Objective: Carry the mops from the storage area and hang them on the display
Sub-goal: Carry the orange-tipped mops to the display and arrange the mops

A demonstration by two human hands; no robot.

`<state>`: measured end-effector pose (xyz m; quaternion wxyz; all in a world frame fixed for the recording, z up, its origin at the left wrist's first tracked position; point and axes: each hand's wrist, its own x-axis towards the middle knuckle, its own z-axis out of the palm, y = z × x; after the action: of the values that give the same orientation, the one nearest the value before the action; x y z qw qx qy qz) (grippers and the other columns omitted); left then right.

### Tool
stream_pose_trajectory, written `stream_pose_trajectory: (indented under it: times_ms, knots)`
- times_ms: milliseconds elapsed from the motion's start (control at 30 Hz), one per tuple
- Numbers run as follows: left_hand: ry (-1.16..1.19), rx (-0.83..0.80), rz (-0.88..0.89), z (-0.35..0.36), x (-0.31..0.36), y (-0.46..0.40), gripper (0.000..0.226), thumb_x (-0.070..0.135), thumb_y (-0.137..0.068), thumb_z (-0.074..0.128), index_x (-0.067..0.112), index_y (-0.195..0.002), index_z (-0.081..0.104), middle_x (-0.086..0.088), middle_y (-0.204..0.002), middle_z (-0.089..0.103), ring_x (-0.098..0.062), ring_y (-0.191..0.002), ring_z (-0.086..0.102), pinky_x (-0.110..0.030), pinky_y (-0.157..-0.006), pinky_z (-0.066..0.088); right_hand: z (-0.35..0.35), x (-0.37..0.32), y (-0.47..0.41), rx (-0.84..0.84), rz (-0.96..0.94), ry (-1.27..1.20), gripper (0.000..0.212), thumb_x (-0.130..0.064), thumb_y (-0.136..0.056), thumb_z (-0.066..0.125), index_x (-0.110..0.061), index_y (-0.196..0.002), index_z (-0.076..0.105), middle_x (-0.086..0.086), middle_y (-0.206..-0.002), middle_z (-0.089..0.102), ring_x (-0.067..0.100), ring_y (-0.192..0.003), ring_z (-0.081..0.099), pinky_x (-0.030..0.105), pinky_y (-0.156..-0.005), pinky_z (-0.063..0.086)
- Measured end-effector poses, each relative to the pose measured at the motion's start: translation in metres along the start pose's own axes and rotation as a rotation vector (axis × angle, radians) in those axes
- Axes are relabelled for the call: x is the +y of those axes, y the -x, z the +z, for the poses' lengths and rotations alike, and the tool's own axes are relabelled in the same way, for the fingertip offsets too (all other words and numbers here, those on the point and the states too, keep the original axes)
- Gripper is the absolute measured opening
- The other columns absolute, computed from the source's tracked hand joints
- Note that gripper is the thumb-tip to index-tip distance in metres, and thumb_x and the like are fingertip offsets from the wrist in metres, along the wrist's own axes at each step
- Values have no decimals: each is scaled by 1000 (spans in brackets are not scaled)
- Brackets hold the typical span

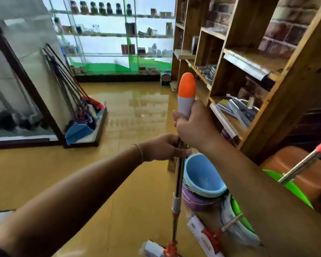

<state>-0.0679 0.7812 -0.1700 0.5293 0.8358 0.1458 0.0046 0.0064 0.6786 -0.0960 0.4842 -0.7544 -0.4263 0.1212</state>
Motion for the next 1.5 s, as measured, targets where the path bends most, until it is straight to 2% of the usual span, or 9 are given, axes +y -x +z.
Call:
stream_pose_trajectory:
  times_ms: [100,267,467,633,800,967,1100,1333,1500]
  knots:
    - [7,6,-19,-37,-13,18,33,25,-90,67,0,-110,64,-18,-102,65,-17,-85,60,-38,-81,55,28,-26,-10,-66,-27,-16,29,-26,-96,62,-16,-119,46,10,-103,61,22,-92,64,37,-76,54]
    - [-16,47,-23,-99,-30,43,34,28,-87,70,2,-109,64,-14,-101,65,-16,-85,62,-40,-81,56,79,-67,-35,-106,-96,-16,28,-23,-96,63,-17,-118,46,10,-104,61,24,-94,66,36,-75,55]
    - [-73,124,-32,-168,-46,73,36,28,-88,68,4,-114,61,-13,-105,65,-15,-86,62,-40,-83,56,137,-112,-65,-131,-166,5,27,-24,-96,64,-17,-114,46,10,-104,61,25,-94,67,49,-83,58]
    - [-106,221,-60,-218,-57,92,35,29,-89,67,7,-115,60,-15,-108,64,-22,-92,63,-40,-83,57,179,-145,-90,-155,-207,0,33,-25,-95,64,-16,-121,46,9,-106,60,24,-96,66,48,-84,58]
    - [-86,344,-72,-266,-70,106,38,28,-87,69,3,-114,60,-20,-107,64,-21,-86,60,-38,-80,56,217,-175,-122,-190,-276,-6,33,-25,-94,65,-14,-119,47,10,-104,61,25,-92,67,51,-84,58]
    - [-89,494,-98,-311,-93,112,28,34,-84,73,13,-99,65,-7,-84,64,-18,-75,58,-45,-76,56,257,-195,-162,-209,-330,-23,32,-28,-93,65,-12,-117,50,10,-100,63,26,-90,68,52,-82,57]
    - [-113,564,-135,-351,-113,109,17,37,-83,73,25,-85,62,4,-73,61,-13,-69,58,-39,-73,55,295,-203,-201,-231,-372,-52,34,-30,-91,66,-10,-114,52,11,-98,64,29,-89,68,53,-81,56]
    - [-182,628,-254,-432,-149,82,29,40,-82,72,20,-102,64,-4,-90,70,-23,-85,69,-46,-79,59,360,-206,-290,-325,-439,-131,30,-28,-90,66,-12,-111,52,11,-95,65,28,-86,68,51,-79,57]
    - [-161,673,-324,-491,-164,63,27,32,-86,71,15,-105,64,2,-81,65,-11,-71,64,-22,-58,54,402,-213,-358,-405,-490,-150,26,-25,-91,67,-11,-108,54,10,-92,67,25,-81,67,38,-71,56]
